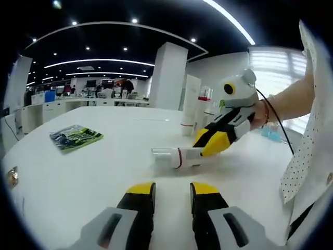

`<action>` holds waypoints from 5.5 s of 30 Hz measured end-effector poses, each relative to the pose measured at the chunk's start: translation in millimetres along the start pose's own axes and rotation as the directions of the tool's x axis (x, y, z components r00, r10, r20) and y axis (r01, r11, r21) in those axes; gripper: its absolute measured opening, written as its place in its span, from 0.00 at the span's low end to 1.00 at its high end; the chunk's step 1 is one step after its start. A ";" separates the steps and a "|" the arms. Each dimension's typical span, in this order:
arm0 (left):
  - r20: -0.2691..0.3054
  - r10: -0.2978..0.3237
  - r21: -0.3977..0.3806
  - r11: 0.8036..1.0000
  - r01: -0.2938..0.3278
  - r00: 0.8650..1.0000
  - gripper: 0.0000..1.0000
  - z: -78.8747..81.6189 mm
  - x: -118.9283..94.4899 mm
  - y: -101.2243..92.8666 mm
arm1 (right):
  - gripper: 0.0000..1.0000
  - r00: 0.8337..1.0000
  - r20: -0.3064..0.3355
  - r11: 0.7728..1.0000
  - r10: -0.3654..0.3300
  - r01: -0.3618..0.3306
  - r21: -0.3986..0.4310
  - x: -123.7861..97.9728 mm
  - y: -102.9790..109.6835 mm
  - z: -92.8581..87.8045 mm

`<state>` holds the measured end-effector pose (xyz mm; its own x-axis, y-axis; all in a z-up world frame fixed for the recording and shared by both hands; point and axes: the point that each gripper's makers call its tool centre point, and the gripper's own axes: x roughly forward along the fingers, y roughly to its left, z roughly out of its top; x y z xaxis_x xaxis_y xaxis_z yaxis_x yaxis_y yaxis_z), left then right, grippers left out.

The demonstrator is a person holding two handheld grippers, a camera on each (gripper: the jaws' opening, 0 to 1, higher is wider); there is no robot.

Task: Arrange the skincare products in the storage area until every visible bottle or jar stands upright without overlapping.

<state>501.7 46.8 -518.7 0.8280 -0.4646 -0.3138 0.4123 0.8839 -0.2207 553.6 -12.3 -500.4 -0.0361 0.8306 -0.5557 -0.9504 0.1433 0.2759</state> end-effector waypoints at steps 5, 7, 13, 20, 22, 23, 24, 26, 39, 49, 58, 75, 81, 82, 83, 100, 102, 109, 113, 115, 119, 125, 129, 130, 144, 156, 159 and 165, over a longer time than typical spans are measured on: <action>-0.001 -0.007 0.000 1.000 0.007 1.000 0.27 -1.1 0.4 0.6 | 0.14 1.000 0.028 0.993 -0.006 0.003 0.119 -2.2 -1.3 1.0; 0.003 0.009 0.007 1.000 -0.009 1.000 0.26 -0.8 0.5 2.9 | 0.12 0.999 0.039 0.993 -0.036 0.031 0.117 -4.5 -4.2 3.8; 0.004 0.007 0.017 1.000 -0.007 1.000 0.26 0.2 0.2 1.7 | 0.10 0.992 0.028 0.991 -0.122 0.120 0.065 -13.3 -15.6 6.7; 0.005 0.003 0.019 1.000 -0.003 1.000 0.27 1.2 -0.4 -0.1 | 0.25 0.990 0.007 0.985 -0.143 0.143 -0.092 -14.2 -0.2 18.9; 0.004 0.001 0.021 1.000 -0.002 1.000 0.27 1.2 -0.7 -0.7 | 0.24 0.984 -0.063 0.970 -0.165 0.151 -0.189 -7.7 1.4 13.3; 0.004 0.001 0.022 1.000 -0.002 1.000 0.27 1.3 -0.8 -0.8 | 0.24 0.980 -0.091 0.965 -0.178 0.156 -0.212 -5.4 -0.8 10.0; 0.004 0.000 0.023 1.000 0.000 1.000 0.27 1.3 -0.9 -1.2 | 0.24 0.972 -0.122 0.959 -0.200 0.170 -0.226 -2.1 -5.0 6.7; 0.006 0.003 0.016 1.000 -0.004 1.000 0.27 1.0 -0.8 0.4 | 0.23 0.966 -0.153 0.955 -0.207 0.165 -0.247 3.6 -7.1 3.7; 0.020 -0.073 -0.009 0.997 0.074 0.997 0.35 5.0 1.9 -9.3 | 0.18 0.959 -0.280 0.825 -0.031 -0.134 -0.550 2.7 24.5 -19.1; -0.093 -0.191 0.138 0.969 0.203 0.977 0.32 -12.1 9.9 -40.1 | 0.18 0.931 -0.364 0.756 0.021 -0.253 -0.604 0.2 35.4 -31.6; -0.222 -0.232 0.064 0.966 0.252 0.947 0.20 -11.0 7.6 -45.6 | 0.23 0.938 -0.337 0.752 -0.078 -0.166 -0.638 1.6 31.4 -34.1; -0.104 -0.139 -0.175 0.977 0.119 0.985 0.18 76.0 15.4 -62.5 | 0.22 0.853 0.020 0.651 -0.522 0.413 -0.636 -6.3 -1.7 -1.4; -0.087 -0.119 -0.147 0.984 0.106 0.989 0.18 92.5 24.2 -63.4 | 0.21 0.891 0.047 0.807 -0.451 0.429 -0.406 -5.3 -3.4 5.4; -0.091 -0.114 -0.116 0.988 0.103 0.989 0.18 93.2 26.7 -63.4 | 0.21 0.888 0.048 0.803 -0.458 0.436 -0.406 -6.7 -5.8 5.6; -0.090 -0.115 -0.117 0.988 0.104 0.989 0.18 94.3 28.0 -64.5 | 0.21 0.887 0.056 0.807 -0.459 0.442 -0.391 -7.3 -6.9 6.1; -0.108 -0.138 0.005 0.990 0.139 0.985 0.18 107.0 52.5 -78.4 | 0.21 0.905 0.171 0.921 -0.389 0.385 0.054 -4.0 8.7 0.7; -0.110 -0.138 0.011 0.990 0.140 0.984 0.18 106.9 53.0 -79.1 | 0.21 0.908 0.171 0.924 -0.382 0.375 0.073 -2.8 9.9 0.4; -0.114 -0.150 0.040 0.987 0.156 0.982 0.19 106.4 55.0 -81.2 | 0.22 0.906 0.160 0.920 -0.392 0.383 0.087 2.0 9.4 -5.4; -0.127 -0.170 0.014 0.985 0.173 0.977 0.19 107.1 55.2 -74.3 | 0.22 0.908 0.139 0.918 -0.395 0.389 0.073 4.6 8.2 -5.9; -0.143 -0.172 0.009 0.984 0.175 0.975 0.19 107.4 56.4 -73.0 | 0.22 0.908 0.128 0.917 -0.398 0.394 0.058 5.2 7.8 -5.9; -0.158 -0.187 0.029 0.981 0.193 0.970 0.19 105.7 55.6 -77.0 | 0.23 0.909 0.113 0.915 -0.402 0.403 0.017 2.5 9.6 -5.0; -0.173 -0.205 0.031 0.976 0.213 0.963 0.19 104.3 51.6 -76.5 | 0.23 0.882 0.134 0.887 -0.453 0.461 -0.034 -1.4 9.7 -0.9; -0.169 -0.221 0.055 0.971 0.233 0.960 0.19 99.5 42.5 -83.3 | 0.22 0.869 0.151 0.876 -0.471 0.481 -0.034 -4.4 11.7 -5.2; -0.167 -0.221 0.064 0.970 0.235 0.961 0.19 98.9 41.9 -85.7 | 0.22 0.866 0.154 0.873 -0.475 0.486 -0.040 -5.3 13.2 -5.6; -0.197 -0.192 0.253 0.937 0.239 0.961 0.19 93.4 49.8 -111.6 | 0.21 0.794 0.199 0.817 -0.574 0.573 0.066 -35.0 13.2 -10.4; -0.082 -0.260 0.170 0.948 0.270 0.962 0.21 106.8 43.4 -109.1 | 0.20 0.770 0.195 0.789 -0.607 0.614 0.030 -26.4 7.4 -10.0; 0.078 -0.234 0.194 0.957 0.215 0.969 0.29 133.1 29.0 -98.9 | 0.20 0.765 0.195 0.783 -0.614 0.621 0.031 -26.1 4.7 -9.7; 0.317 -0.113 0.142 0.987 0.071 0.942 0.40 151.5 -4.1 -55.8 | 0.20 0.750 0.188 0.768 -0.634 0.639 0.041 -27.1 -4.0 -6.1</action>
<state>532.8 7.4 -365.2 0.8535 -0.5206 0.0221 0.5196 0.8474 -0.1093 556.6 -38.7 -491.3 0.6341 0.6331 -0.4440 -0.7400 0.6634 -0.1111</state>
